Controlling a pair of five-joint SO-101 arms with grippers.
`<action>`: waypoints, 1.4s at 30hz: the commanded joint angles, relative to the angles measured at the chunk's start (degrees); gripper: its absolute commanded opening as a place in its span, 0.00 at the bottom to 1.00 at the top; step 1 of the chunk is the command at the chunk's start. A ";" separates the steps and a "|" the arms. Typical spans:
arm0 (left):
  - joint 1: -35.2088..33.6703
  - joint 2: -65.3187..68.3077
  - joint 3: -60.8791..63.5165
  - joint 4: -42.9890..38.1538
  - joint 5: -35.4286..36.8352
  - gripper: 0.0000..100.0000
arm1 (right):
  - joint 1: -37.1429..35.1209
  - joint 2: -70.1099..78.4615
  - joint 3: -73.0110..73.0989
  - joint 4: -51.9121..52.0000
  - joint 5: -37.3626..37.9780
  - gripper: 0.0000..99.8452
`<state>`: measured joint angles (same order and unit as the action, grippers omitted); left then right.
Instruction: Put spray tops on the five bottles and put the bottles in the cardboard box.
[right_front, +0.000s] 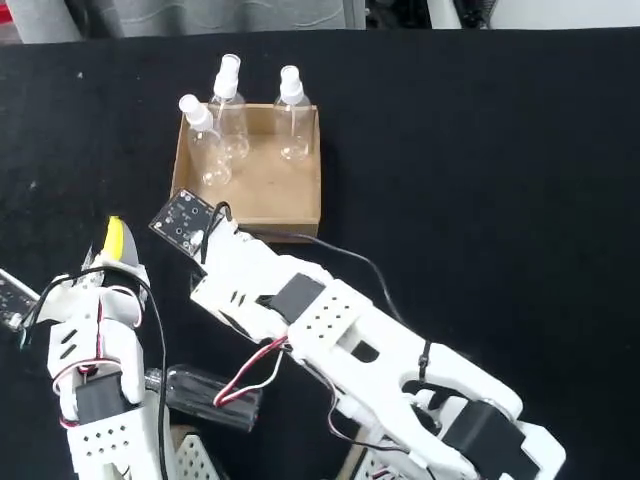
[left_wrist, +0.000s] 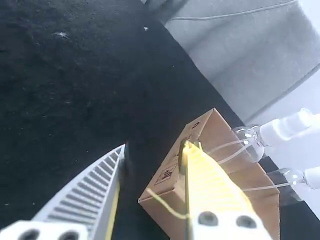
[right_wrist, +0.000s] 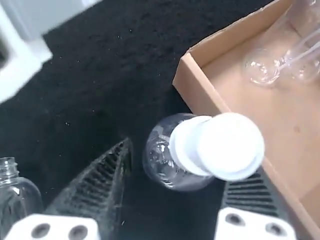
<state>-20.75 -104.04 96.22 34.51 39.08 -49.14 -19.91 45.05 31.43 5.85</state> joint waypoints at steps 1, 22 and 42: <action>-0.31 -0.44 1.19 -0.97 0.44 0.16 | 1.14 -0.22 -0.13 -0.09 0.53 0.24; -0.75 -0.44 1.19 -0.97 0.44 0.16 | 3.34 -8.04 -1.10 4.13 0.62 0.06; -3.12 -0.53 1.19 -1.32 0.79 0.16 | 3.96 -11.91 -17.54 14.68 0.62 0.06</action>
<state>-23.38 -104.04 96.22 34.51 39.52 -46.59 -30.99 33.80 45.67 6.11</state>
